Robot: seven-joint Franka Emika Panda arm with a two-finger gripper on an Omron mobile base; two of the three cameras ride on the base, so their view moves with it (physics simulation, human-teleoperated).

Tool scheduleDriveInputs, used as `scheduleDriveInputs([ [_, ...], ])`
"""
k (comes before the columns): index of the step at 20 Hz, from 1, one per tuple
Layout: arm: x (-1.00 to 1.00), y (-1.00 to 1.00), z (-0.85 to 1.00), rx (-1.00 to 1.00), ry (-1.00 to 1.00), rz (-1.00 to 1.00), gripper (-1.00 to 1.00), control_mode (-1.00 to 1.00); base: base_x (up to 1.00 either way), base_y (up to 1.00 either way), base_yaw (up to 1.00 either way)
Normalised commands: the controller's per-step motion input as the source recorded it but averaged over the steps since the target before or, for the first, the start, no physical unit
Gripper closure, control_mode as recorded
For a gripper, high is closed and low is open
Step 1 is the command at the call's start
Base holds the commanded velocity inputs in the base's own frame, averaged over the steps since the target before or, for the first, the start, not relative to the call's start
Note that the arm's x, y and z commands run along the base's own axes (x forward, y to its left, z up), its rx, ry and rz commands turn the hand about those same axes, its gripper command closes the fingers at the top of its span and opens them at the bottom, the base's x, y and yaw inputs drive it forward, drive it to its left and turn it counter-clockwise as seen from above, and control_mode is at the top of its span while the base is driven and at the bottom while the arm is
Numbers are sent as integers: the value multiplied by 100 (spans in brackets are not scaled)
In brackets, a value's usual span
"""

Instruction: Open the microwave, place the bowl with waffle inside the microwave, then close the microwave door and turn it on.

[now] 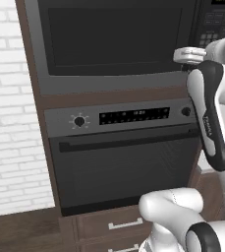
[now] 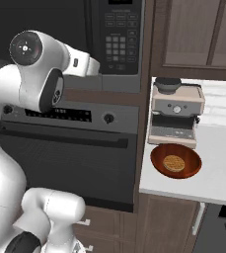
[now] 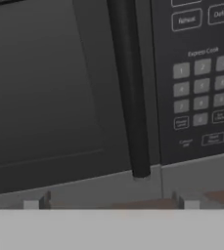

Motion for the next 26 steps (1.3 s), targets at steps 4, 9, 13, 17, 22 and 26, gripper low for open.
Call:
scheduleDriveInputs([
  [4,6,-18,64,-2,0,-6,-100,-100,0,0,0],
  [9,34,-15,5,-1,6,-3,-100,-100,0,0,0],
  [13,29,-5,0,0,2,0,-100,-100,0,0,0],
  [17,41,-5,0,0,8,1,-100,-100,0,0,0],
  [22,53,-4,0,0,3,0,-100,-100,0,0,0],
  [26,50,-16,0,0,0,0,-100,-100,0,0,0],
])
